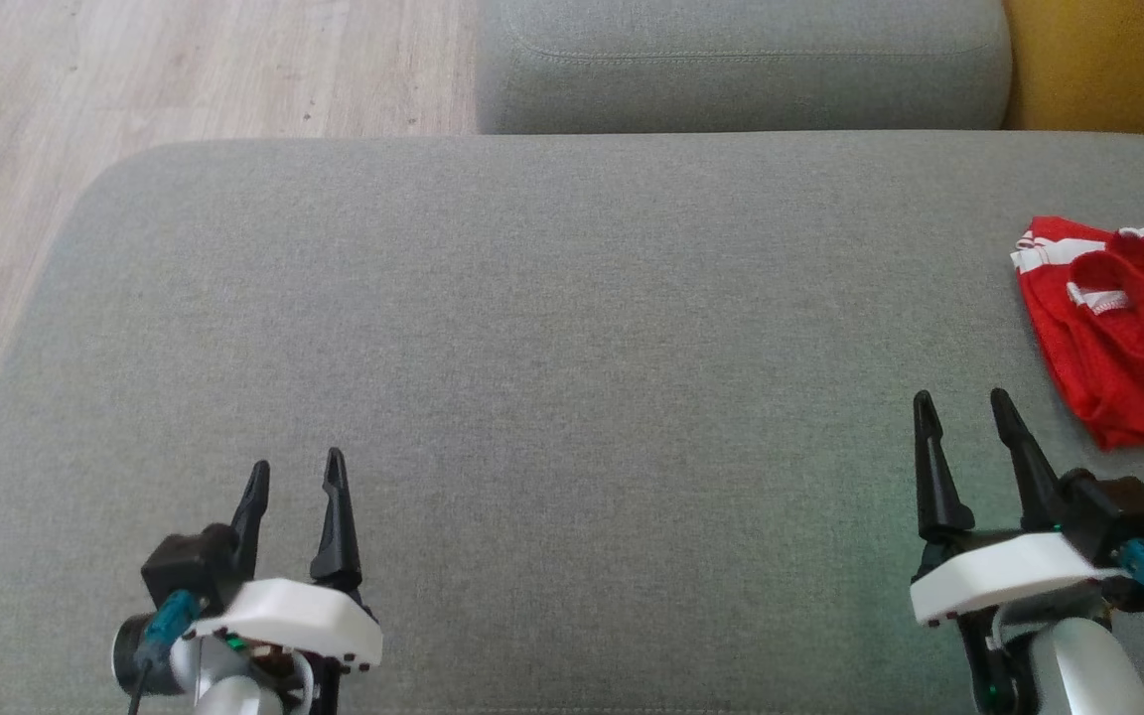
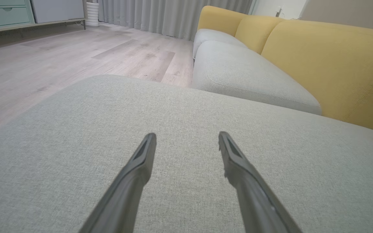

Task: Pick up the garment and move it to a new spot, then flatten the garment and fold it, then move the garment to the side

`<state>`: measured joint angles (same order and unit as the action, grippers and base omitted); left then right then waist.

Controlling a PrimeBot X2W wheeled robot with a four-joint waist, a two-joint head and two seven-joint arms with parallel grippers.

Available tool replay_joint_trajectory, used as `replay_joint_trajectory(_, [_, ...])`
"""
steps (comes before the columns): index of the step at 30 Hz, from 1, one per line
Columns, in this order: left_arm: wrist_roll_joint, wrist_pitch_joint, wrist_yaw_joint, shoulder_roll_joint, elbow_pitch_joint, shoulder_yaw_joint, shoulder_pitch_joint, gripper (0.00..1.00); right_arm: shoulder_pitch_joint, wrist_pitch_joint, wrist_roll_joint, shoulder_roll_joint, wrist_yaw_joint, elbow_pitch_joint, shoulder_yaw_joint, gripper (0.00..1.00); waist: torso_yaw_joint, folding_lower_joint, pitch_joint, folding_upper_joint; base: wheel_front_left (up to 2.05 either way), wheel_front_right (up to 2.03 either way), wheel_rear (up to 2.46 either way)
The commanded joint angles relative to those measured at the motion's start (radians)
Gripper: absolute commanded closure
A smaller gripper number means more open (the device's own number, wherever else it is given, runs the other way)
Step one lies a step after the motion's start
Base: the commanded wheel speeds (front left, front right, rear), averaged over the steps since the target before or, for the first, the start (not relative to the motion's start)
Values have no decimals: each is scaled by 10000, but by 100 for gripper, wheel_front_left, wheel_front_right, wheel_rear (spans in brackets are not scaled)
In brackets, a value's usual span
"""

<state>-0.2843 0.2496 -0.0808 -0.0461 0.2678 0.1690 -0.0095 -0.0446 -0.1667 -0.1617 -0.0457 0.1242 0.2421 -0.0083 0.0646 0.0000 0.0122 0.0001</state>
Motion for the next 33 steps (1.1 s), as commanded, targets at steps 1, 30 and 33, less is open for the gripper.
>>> replay_joint_trajectory(1, [89, 122, -69, -41, -241, -261, -360, 0, -309, 23, -17, -46, 65, -264, 282, 0, 19, 0, 11, -1, 0, 0, 0])
replay_joint_trajectory(30, [-1456, -438, 259, -1, 620, -199, 129, 100, 116, 335, -1654, 3, 6, 718, -61, 100, -84, 1, 25, -1, 0, 0, 0])
replay_joint_trajectory(33, [-1777, -524, 309, -3, 597, -270, 99, 100, 98, 400, -2002, 2, 7, 696, -86, 100, -99, 0, 22, -1, 0, 0, 0])
